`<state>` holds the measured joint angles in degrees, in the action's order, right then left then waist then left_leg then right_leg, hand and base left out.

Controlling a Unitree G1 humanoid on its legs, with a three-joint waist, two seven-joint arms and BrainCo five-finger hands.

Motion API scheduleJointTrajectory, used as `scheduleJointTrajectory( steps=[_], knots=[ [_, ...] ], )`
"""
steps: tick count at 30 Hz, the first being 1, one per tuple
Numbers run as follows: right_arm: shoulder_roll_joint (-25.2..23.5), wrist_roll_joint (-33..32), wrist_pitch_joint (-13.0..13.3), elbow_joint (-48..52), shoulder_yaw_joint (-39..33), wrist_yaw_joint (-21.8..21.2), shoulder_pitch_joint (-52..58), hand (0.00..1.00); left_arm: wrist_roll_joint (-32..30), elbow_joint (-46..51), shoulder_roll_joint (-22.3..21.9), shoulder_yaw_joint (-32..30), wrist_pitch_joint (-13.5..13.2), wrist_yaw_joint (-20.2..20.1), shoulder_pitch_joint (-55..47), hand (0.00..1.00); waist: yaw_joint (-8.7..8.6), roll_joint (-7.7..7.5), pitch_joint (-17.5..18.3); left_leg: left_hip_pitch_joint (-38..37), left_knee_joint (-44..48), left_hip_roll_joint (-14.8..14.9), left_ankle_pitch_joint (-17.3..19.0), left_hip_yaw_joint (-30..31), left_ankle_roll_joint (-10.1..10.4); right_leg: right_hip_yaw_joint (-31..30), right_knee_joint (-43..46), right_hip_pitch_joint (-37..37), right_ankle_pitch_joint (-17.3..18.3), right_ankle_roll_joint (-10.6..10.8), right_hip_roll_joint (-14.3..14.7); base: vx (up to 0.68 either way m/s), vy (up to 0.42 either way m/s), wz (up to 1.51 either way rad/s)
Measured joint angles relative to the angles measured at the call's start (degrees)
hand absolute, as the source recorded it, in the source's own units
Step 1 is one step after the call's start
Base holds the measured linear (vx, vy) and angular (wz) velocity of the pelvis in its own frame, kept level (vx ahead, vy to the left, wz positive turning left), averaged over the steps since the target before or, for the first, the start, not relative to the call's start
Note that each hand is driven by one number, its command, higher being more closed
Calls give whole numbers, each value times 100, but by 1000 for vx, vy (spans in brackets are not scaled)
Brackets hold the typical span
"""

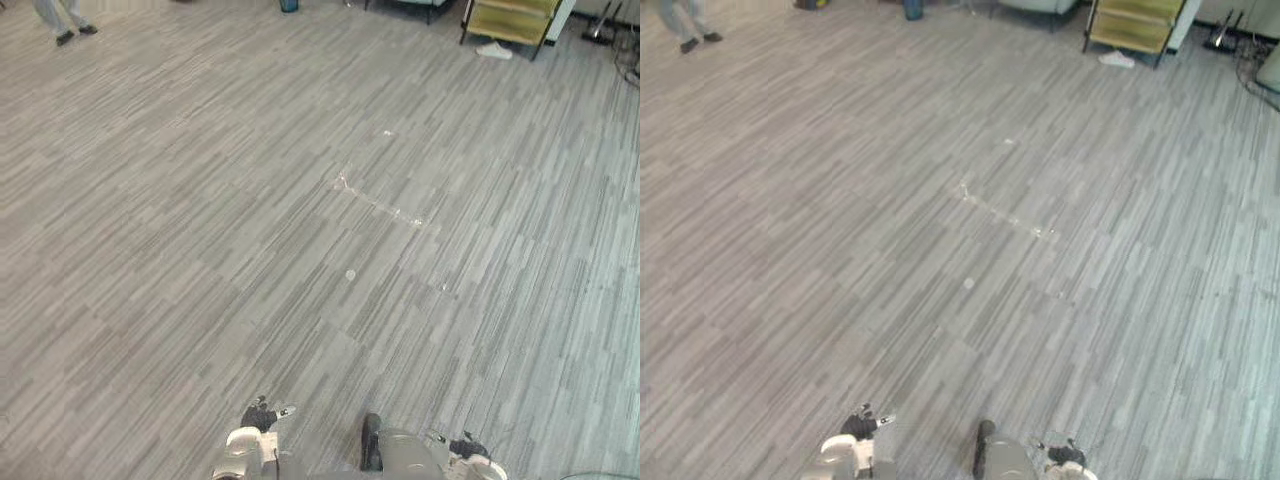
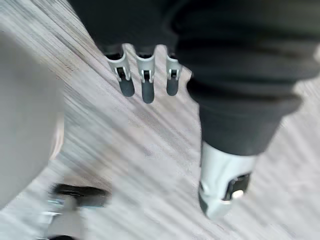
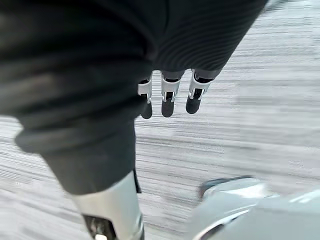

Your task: Pick up cushions and gather them together orderly.

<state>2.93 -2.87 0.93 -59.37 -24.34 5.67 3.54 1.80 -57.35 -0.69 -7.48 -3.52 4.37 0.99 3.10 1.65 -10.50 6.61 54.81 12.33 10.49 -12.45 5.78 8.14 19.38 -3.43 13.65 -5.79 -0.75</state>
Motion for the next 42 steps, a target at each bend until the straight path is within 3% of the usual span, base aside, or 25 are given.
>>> scheduleJointTrajectory(
  steps=[3,4,5,7,8,9,10,12,14,16,18,21,23,24,25,26,27,28,30,32,34,37,38,40,42],
  knots=[
    [-47,-196,-10,-4,-39,0,-72,0,1,116,-26,14,-12,-5,2,0,39,-29,16,571,-778,-95,243,-283,-199,-284,-275,341,123,48,8,266,21,-54],
    [-54,-217,-17,-6,-153,-1,-154,0,-1,170,-26,23,-16,-2,-6,0,58,-14,33,734,-2278,-362,182,-257,-129,-510,-492,455,138,242,-2,217,69,-63],
    [-51,-217,-18,-11,-170,-1,-184,0,-2,167,-26,34,-16,-2,-9,0,61,-4,39,746,-2713,-450,116,-213,-96,-581,-548,482,150,255,2,314,114,-78],
    [-35,-218,-25,-69,-293,7,-209,0,-5,154,-17,107,-9,2,-32,0,106,86,96,793,-4401,-685,-608,278,4,-980,-921,771,212,461,76,394,180,-88],
    [-33,-218,-31,-75,-323,10,-209,0,-5,154,-2,130,-11,4,-40,0,135,78,110,776,-4347,-707,-819,372,-35,-1063,-942,818,258,506,65,529,280,-105],
    [-89,-214,-34,-78,-371,11,-206,0,-9,149,105,183,-5,5,-51,0,154,-52,220,788,-4092,-904,-889,363,-425,-1332,-888,875,440,659,-121,578,301,-64],
    [-113,-213,-28,-69,-376,4,-167,0,-14,125,124,192,1,3,-61,0,121,-172,307,813,-3926,-980,-661,242,-450,-1414,-720,872,495,712,-255,817,369,-78],
    [-119,-211,-27,-49,-422,4,-98,0,-48,71,147,191,4,11,-54,0,125,-295,384,661,-3697,-1105,-266,-53,-553,-1669,256,510,582,1066,-420,618,254,-54],
    [-183,-209,-28,-25,-469,-1,-75,0,-52,-10,204,318,44,7,-51,0,45,-306,316,18,-3679,-1235,111,-213,-707,-1803,2791,-357,60,2127,-451,492,217,-31],
    [-267,-240,-18,23,-367,-19,-5,0,-52,-62,198,422,76,32,-46,0,-1,-245,216,-636,-3791,-1223,226,-221,-747,-1462,4076,-762,8,1986,-527,424,120,-21],
    [-238,-244,-6,226,-308,-7,-3,0,-50,-72,164,460,85,40,-52,0,-9,-142,229,-1193,-4144,-1142,227,-300,-747,-915,4232,-1181,88,1625,-679,454,68,-27],
    [-265,-209,32,206,-314,-10,-139,0,-50,-152,191,456,96,49,23,0,-56,-115,172,-1812,-4694,-984,228,-294,-748,-159,2739,-1655,263,1198,-646,393,-55,5],
    [-264,-208,29,158,-325,-6,-150,0,-51,-185,230,514,97,48,58,0,-139,-217,130,-1993,-4808,-976,233,-150,-739,-64,1227,-1757,-197,969,-551,437,-189,43],
    [-255,-208,20,62,-353,-2,-74,0,-53,-192,286,554,96,37,-23,0,-224,-404,148,-2102,-4860,-1150,302,84,-623,-271,178,-1651,-1120,871,-537,470,-236,45],
    [-88,-214,1,-127,-496,-5,-115,0,-59,-335,155,530,93,29,0,0,-269,-145,108,-2265,-4743,-935,431,369,-419,-209,581,-1640,-984,570,-373,486,-228,36],
    [-55,-211,0,-167,-529,4,-122,0,-61,-356,139,511,94,21,-8,0,-255,-101,127,-2241,-4631,-904,431,416,-414,-230,611,-1638,-852,531,-338,464,-205,-5],
    [-48,-213,-6,-215,-556,3,-152,0,-59,-361,82,400,95,26,-7,0,-221,7,159,-2067,-4184,-808,442,435,-376,-232,640,-1615,-719,509,-286,542,-256,-19],
    [-43,-216,3,-78,-575,3,-126,0,-58,-326,-1,144,96,36,-39,0,-264,118,115,-1395,-2566,-578,214,493,44,-191,523,-1302,-525,414,-178,441,-217,-14],
    [-71,-222,9,26,-503,15,-64,0,-57,-214,-62,8,101,29,-55,0,-264,146,88,-823,-1140,-309,-109,528,364,-178,355,-921,-422,314,-85,467,-187,-5],
    [-66,-268,7,63,-236,36,-22,0,-57,-13,-92,1,75,-4,-64,0,-164,108,43,-143,115,-46,29,203,114,-200,-27,-145,-185,142,-16,486,-135,-20],
    [-83,-405,5,174,-161,31,-30,0,-53,112,-107,64,14,-12,-57,0,-100,45,44,359,-122,-27,191,-197,-112,-247,-398,283,-144,171,-73,310,-27,-16],
    [-74,-408,-4,176,-307,37,-72,0,-55,210,-136,81,-9,-10,-49,0,0,5,54,639,-2550,-433,173,-583,-166,-302,-877,843,-76,452,-290,467,61,-10],
    [-60,-408,-11,170,-391,38,-89,0,-55,213,-137,89,-9,-7,-52,0,21,14,61,634,-3771,-684,-158,-431,-82,-316,-1066,1076,0,580,-351,484,102,-4],
    [-18,-403,-8,119,-413,41,-125,0,-54,208,-114,212,-7,-3,-53,0,49,60,97,753,-4414,-827,-695,-82,-25,-374,-1247,1311,133,794,-345,550,222,-20],
    [-50,-392,-20,-48,-401,41,-159,0,-56,157,-13,305,-2,-9,-45,0,72,-113,264,713,-4314,-1115,-1082,-4,-494,-566,-1253,1492,279,1023,-585,601,241,-26]
  ],
)
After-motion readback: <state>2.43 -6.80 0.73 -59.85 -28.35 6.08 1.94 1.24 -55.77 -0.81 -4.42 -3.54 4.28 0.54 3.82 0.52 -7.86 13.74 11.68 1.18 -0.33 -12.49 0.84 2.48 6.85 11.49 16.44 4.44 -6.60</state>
